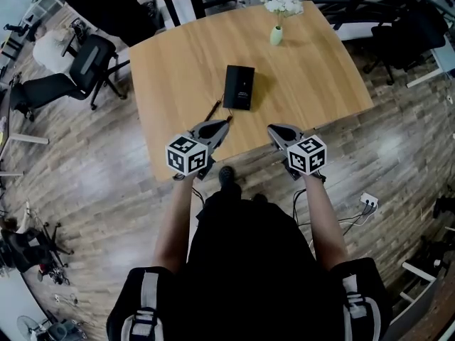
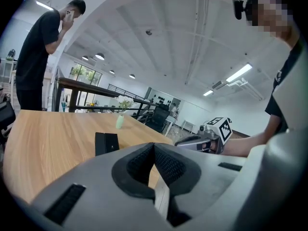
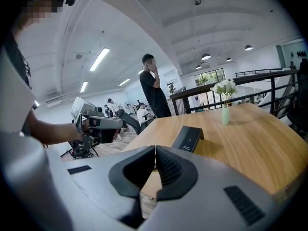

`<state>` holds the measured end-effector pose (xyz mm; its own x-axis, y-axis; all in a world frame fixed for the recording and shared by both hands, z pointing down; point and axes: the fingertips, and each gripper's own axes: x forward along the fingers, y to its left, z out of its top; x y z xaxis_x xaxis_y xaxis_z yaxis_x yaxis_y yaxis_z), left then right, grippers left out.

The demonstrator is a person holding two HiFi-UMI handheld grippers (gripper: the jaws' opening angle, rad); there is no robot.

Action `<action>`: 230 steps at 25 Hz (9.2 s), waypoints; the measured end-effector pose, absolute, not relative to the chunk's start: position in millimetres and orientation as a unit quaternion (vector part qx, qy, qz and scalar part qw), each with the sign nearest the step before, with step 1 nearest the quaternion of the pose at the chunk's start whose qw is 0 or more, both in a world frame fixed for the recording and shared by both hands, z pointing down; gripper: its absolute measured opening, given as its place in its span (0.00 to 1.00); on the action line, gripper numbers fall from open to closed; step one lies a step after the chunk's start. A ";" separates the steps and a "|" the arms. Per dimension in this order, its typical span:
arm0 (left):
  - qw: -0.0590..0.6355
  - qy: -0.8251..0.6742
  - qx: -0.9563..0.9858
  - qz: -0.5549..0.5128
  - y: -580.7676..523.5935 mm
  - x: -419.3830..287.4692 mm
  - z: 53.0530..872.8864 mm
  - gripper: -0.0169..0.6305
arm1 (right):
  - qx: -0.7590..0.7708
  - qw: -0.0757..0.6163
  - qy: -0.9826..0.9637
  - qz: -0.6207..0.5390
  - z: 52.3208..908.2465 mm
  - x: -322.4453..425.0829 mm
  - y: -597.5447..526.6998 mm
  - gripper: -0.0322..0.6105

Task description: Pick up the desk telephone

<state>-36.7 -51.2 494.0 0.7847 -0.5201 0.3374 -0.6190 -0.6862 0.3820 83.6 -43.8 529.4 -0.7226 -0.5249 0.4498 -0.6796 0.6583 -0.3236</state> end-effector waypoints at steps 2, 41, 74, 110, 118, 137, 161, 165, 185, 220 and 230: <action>0.245 -0.305 0.914 0.101 -58.9 -38.5 494.8 0.06 | 0.342 0.160 -0.894 0.242 529.5 81.5 -50.0 0.09; 0.266 -0.263 0.921 0.110 -153.9 -96.1 521.6 0.06 | 0.382 0.173 -0.868 0.266 559.1 27.7 -122.2 0.09; 0.333 -0.258 0.881 0.217 -225.1 -60.2 628.3 0.06 | 0.327 0.234 -0.848 0.344 651.8 53.2 -201.7 0.09; 0.435 -0.221 0.838 0.246 -251.1 -54.7 718.8 0.31 | 0.310 0.231 -0.817 0.428 726.4 45.7 -238.5 0.35; 0.457 -0.201 0.835 0.232 -254.5 -42.6 725.5 0.38 | 0.303 0.208 -0.813 0.452 729.9 38.3 -243.9 0.38; 0.495 -0.166 0.825 0.218 -256.4 -17.5 742.6 0.42 | 0.275 0.177 -0.805 0.495 742.7 20.3 -243.1 0.39; 0.503 -0.183 0.818 0.212 -255.6 -20.7 738.4 0.42 | 0.281 0.155 -0.791 0.521 739.5 20.5 -243.0 0.39; 0.498 -0.188 0.821 0.205 -258.1 -21.9 732.7 0.42 | 0.283 0.154 -0.797 0.511 732.9 19.5 -246.0 0.39; 0.455 -0.210 0.845 0.185 -250.8 -37.8 685.3 0.42 | 0.275 0.147 -0.825 0.472 687.4 4.0 -240.1 0.39; 0.382 -0.248 0.880 0.137 -186.2 -90.6 608.9 0.42 | 0.273 0.134 -0.867 0.395 611.3 -47.4 -177.8 0.39; 0.366 -0.239 0.890 0.127 -165.0 -101.2 595.4 0.42 | 0.283 0.142 -0.872 0.373 597.1 -58.4 -156.1 0.39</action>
<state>-101.2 -165.0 595.4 0.8540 -0.3321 0.4004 -0.5178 -0.6176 0.5921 -58.4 -156.1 597.1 -0.7995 -0.3877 0.4589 -0.5996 0.5624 -0.5695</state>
